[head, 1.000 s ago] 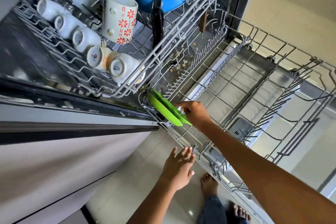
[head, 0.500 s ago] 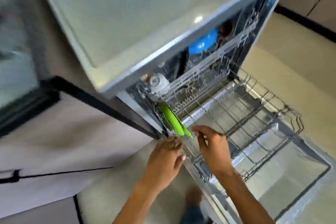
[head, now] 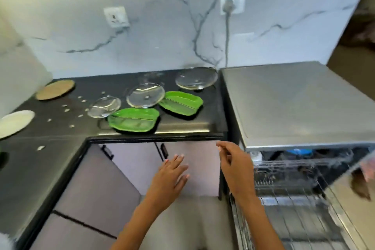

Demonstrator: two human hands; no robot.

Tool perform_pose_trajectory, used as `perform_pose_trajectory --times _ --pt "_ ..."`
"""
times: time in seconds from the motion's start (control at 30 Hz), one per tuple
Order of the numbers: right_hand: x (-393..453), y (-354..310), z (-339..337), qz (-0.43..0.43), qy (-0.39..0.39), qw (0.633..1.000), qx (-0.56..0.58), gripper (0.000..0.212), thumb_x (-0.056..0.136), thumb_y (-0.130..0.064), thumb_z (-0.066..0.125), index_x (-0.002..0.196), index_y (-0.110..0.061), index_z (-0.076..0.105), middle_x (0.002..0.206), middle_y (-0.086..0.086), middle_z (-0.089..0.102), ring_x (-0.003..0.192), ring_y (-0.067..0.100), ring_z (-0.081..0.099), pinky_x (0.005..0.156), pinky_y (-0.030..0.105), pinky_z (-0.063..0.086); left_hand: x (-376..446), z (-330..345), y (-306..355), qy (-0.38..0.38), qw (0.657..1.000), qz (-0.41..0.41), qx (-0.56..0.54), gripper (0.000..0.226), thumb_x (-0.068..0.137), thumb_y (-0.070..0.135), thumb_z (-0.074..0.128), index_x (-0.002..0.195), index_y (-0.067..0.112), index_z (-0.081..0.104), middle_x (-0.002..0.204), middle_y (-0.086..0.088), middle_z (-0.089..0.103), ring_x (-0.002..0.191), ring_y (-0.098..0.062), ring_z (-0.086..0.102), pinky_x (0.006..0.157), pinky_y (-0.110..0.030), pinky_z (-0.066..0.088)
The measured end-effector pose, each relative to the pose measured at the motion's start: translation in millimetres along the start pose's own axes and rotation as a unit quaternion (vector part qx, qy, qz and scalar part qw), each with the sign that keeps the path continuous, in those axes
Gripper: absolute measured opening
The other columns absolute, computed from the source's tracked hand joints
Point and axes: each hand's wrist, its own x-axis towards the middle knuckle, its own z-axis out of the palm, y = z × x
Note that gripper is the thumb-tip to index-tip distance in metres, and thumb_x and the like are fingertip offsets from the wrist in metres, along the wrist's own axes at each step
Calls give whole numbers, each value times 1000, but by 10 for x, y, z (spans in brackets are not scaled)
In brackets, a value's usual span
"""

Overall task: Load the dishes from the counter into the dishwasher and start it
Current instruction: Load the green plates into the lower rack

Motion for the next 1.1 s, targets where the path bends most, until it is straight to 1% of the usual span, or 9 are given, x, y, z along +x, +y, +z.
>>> perform_pose_trajectory --times 0.1,0.23,0.37,0.5,0.57,0.67,0.8,0.97,1.1 --pt "234 -194 220 -30 -11 999 24 19 89 -7 59 102 -17 70 98 -8 70 86 9 65 76 34 55 36 -181 -247 38 999 -36 9 40 88 38 44 102 15 73 122 -8 64 116 -23 59 94 -34 45" --pt "499 -328 602 -64 -36 997 21 17 87 -6 62 97 -17 70 88 -9 69 78 6 65 69 32 55 253 -260 -761 82 991 -106 -22 36 89 32 49 104 10 72 125 -8 62 122 -24 54 98 -37 39" --pt "736 -346 1037 -82 -61 995 8 21 84 -3 64 98 -17 71 90 -8 70 78 8 66 71 27 53 555 -204 -1484 46 986 -157 5 33 90 16 56 121 8 64 132 -8 57 127 -26 49 106 -39 34" --pt "915 -318 1357 -68 -75 995 -3 21 84 -2 65 98 -16 71 91 -10 70 79 5 65 71 26 54 863 -235 -2003 -41 991 -112 64 36 96 14 50 131 11 55 142 -4 47 133 -21 41 111 -34 23" --pt "962 -298 1455 -54 -75 996 -6 20 84 -2 65 98 -15 72 90 -10 70 77 3 64 69 24 53 940 -262 -2165 -47 992 -85 84 32 89 9 61 120 13 65 129 -4 60 120 -18 55 107 -34 32" --pt "972 -266 1554 -46 -76 996 -11 19 84 -2 65 97 -14 72 90 -8 71 78 4 65 69 21 52 971 -214 -2363 -39 993 -54 94 37 53 -2 84 80 22 77 75 5 73 67 -14 69 74 -22 51" --pt "903 -233 1541 -51 -93 994 -18 19 84 -1 65 97 -13 72 91 -8 71 81 5 65 70 21 54 904 -186 -2429 -42 993 -11 108 21 66 2 62 76 16 74 66 0 70 57 -25 64 51 -24 51" --pt "740 -170 1332 -62 -102 993 -15 19 84 -3 66 99 -14 72 91 -10 70 83 4 65 72 11 51 740 -288 -2157 27 982 110 150 36 75 11 41 79 12 77 78 1 73 65 -15 68 67 -23 47" --pt "539 -129 1045 -82 -102 991 -20 20 85 -5 66 101 -15 71 94 -7 71 85 5 66 72 17 54 683 -471 -1772 105 971 143 160 36 78 8 41 86 7 77 79 -1 73 66 -16 68 71 -26 49"
